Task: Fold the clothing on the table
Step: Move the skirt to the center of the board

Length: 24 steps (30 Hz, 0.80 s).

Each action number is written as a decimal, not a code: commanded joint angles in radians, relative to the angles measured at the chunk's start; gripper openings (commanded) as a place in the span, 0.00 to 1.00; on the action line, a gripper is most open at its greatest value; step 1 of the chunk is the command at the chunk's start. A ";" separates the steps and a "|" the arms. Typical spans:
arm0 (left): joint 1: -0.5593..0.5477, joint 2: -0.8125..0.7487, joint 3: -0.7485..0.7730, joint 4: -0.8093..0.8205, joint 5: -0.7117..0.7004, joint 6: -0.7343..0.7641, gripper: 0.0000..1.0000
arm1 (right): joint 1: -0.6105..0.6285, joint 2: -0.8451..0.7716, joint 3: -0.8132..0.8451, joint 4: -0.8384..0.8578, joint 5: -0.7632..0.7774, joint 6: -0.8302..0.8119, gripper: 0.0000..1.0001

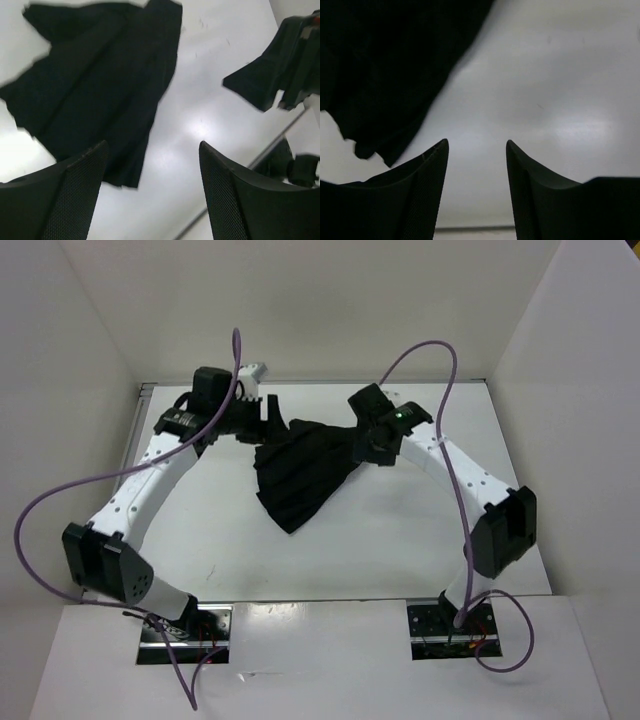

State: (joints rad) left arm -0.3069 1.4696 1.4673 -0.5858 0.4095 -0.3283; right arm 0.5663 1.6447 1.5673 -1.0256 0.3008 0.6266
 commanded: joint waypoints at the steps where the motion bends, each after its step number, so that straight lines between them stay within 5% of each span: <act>1: 0.002 0.220 0.105 0.072 -0.052 -0.043 0.80 | -0.029 0.162 0.106 0.278 -0.064 -0.053 0.57; 6: 0.002 0.325 0.211 0.083 -0.023 -0.052 0.79 | -0.040 0.404 0.301 0.450 -0.132 -0.062 0.49; 8: 0.002 0.314 0.211 0.092 -0.023 -0.061 0.79 | -0.049 0.466 0.361 0.508 -0.202 -0.062 0.27; 11: 0.002 0.287 0.165 0.092 -0.041 -0.061 0.79 | -0.049 0.566 0.399 0.538 -0.339 -0.062 0.07; 14: 0.020 0.267 0.137 0.092 -0.041 -0.051 0.79 | -0.026 0.599 0.380 0.468 -0.430 -0.051 0.00; 22: 0.042 0.225 0.071 0.083 -0.064 -0.040 0.79 | 0.014 0.102 -0.267 0.139 -0.211 -0.016 0.00; 24: 0.042 0.235 0.062 0.093 -0.054 -0.040 0.79 | 0.014 -0.060 -0.312 0.005 -0.169 0.025 0.00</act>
State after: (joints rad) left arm -0.2676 1.7302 1.5444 -0.5156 0.3511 -0.3717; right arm 0.5781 1.8091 1.3064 -0.7715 0.0357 0.6052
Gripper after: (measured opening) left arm 0.786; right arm 0.001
